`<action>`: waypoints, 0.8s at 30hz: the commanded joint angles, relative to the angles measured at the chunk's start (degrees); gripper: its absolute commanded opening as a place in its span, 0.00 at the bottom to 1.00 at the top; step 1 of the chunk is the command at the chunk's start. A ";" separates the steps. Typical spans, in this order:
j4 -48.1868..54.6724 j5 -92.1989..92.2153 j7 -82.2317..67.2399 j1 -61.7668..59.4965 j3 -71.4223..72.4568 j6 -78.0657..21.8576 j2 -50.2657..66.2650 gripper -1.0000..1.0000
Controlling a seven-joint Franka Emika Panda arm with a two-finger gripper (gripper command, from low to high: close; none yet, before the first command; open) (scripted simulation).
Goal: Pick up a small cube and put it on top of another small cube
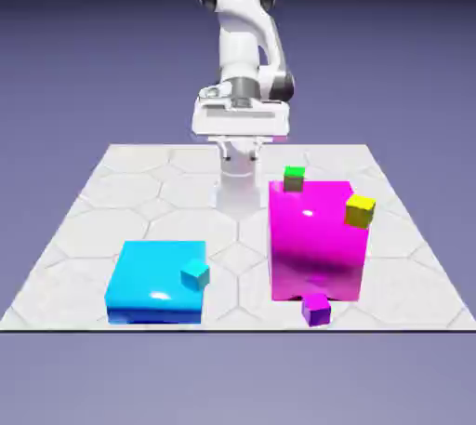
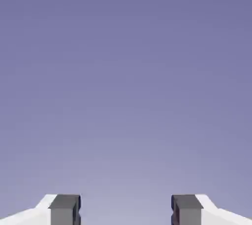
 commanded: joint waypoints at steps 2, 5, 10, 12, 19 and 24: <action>3.61 -1.10 1.05 -0.55 1.82 -3.94 4.16 0.50; 9.03 -2.74 2.63 -1.38 4.54 -9.85 10.39 0.50; 18.06 -5.49 5.27 -2.76 9.08 -19.69 20.77 0.50; 21.67 -6.58 6.32 -3.32 10.90 -23.63 24.92 0.50; 34.30 -10.42 10.01 -5.25 17.26 -37.41 39.46 0.50; 43.33 -13.17 12.64 -6.63 21.80 -47.26 49.84 0.50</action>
